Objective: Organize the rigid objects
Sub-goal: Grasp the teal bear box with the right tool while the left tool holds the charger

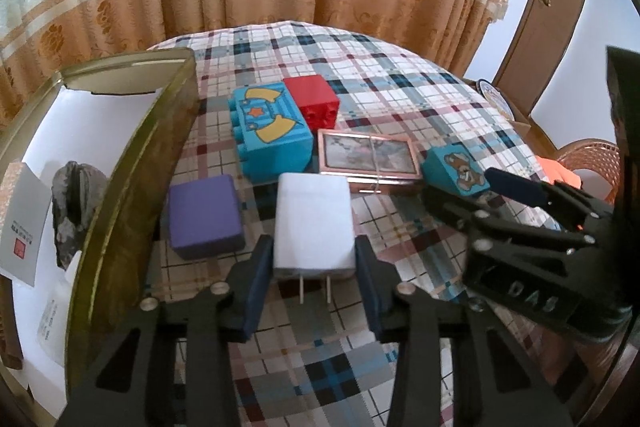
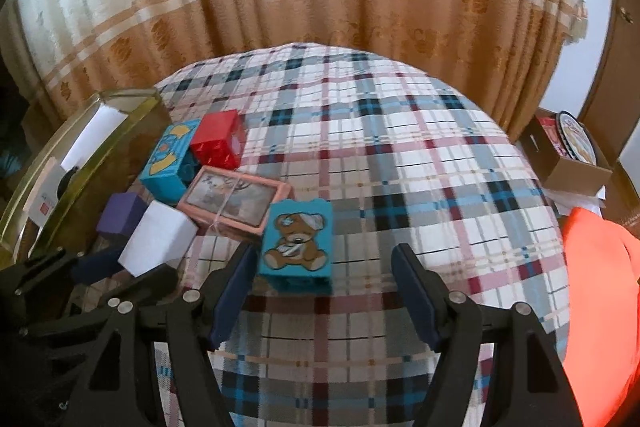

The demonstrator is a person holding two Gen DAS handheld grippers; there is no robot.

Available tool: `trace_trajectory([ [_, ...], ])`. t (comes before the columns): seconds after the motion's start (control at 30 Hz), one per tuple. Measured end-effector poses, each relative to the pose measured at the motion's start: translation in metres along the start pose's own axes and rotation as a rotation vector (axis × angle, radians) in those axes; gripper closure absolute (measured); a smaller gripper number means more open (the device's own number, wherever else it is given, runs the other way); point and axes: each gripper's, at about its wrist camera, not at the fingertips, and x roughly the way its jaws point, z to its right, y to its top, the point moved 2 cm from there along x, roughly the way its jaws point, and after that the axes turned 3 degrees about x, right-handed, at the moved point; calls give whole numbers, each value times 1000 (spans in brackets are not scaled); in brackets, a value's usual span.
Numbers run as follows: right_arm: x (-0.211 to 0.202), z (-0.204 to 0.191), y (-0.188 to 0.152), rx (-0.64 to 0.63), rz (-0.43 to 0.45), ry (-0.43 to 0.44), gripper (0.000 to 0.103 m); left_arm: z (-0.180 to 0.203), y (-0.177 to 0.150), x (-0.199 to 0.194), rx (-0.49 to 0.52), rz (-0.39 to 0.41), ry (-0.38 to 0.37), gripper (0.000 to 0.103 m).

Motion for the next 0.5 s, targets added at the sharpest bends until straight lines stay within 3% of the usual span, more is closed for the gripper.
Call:
trace_trajectory([
  [0.07,4,0,0,3,-18,17,41,6,2,3,24,-5,9,63],
  [0.17,3,5,-1,25,-13,32,47,8,3,4,24,-6,10,62],
  [0.3,2,2,-2,18,-7,34,67,8,2,3,24,-2,-12,63],
  [0.5,3,0,-1,17,-5,38,68,0,0,0,-2,2,-36,63],
])
